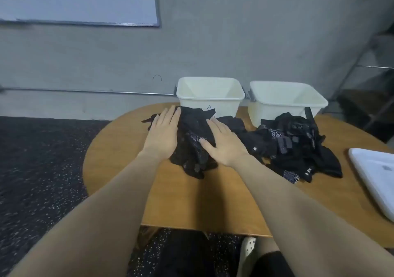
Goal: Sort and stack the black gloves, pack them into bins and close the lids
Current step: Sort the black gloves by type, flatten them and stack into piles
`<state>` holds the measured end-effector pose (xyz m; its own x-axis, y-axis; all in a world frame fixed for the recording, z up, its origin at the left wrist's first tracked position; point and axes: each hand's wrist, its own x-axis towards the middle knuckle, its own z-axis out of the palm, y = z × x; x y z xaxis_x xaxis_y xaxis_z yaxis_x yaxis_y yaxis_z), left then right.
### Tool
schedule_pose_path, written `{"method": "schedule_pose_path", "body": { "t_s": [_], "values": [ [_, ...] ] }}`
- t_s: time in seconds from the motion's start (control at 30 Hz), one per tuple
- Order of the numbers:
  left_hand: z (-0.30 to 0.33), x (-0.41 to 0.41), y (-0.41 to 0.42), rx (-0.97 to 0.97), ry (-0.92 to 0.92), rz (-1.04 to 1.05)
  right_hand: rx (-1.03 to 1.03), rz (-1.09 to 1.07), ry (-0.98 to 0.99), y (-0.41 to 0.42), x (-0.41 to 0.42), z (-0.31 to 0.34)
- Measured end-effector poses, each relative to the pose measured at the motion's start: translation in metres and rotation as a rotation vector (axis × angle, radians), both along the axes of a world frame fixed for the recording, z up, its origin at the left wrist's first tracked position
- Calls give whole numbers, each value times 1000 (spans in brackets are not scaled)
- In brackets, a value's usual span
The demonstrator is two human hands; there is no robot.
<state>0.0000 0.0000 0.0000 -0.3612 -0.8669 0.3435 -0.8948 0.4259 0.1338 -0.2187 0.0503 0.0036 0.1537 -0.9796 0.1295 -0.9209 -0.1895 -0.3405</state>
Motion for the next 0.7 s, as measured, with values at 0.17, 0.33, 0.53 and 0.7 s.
{"method": "schedule_pose_path", "body": {
  "t_s": [0.17,0.33,0.53,0.7],
  "values": [
    [1,-1,-41,30,49,-44,-19,33,6,-54,8,-10],
    [-10,-7,-60,79,67,-106,-96,61,-148,-75,8,-22],
    [0,-15,-58,229,405,-161,-207,13,-389,-73,3,-14],
    [41,-29,-41,315,727,-187,-245,-40,-524,-58,-3,24]
  ]
}}
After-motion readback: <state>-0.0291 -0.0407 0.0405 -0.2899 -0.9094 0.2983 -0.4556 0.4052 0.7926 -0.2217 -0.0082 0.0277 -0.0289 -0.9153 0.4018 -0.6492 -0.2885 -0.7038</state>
